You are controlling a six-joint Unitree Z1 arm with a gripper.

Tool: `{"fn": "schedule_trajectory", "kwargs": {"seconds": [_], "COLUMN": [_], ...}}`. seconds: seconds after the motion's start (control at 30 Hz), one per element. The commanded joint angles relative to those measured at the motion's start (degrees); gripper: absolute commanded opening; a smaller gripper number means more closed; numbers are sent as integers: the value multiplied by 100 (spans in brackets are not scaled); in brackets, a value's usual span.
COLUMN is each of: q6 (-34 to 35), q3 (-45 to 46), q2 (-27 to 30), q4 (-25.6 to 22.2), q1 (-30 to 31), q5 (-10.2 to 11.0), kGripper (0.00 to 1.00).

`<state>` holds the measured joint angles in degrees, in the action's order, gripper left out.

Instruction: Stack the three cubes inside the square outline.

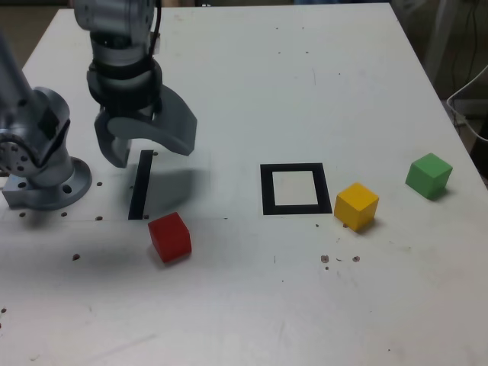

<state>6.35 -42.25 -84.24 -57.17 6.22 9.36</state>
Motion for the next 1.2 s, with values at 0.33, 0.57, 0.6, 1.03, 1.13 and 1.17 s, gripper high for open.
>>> {"fn": "schedule_trajectory", "kwargs": {"seconds": [0.33,0.57,0.6,1.03,1.13,1.17], "q6": [-5,-38,-45,904,1499,1691], "q3": [-145,-392,-452,-1807,-1903,-1921], "q2": [-1,37,31,-671,-744,-772], "q4": [-376,-489,-505,-1379,-1295,-1226], "q1": [-6,70,107,833,1066,1152], "q5": [-201,-929,-1024,-1665,-1677,-1680], "kGripper": [99,100,100,99,99,99]}}
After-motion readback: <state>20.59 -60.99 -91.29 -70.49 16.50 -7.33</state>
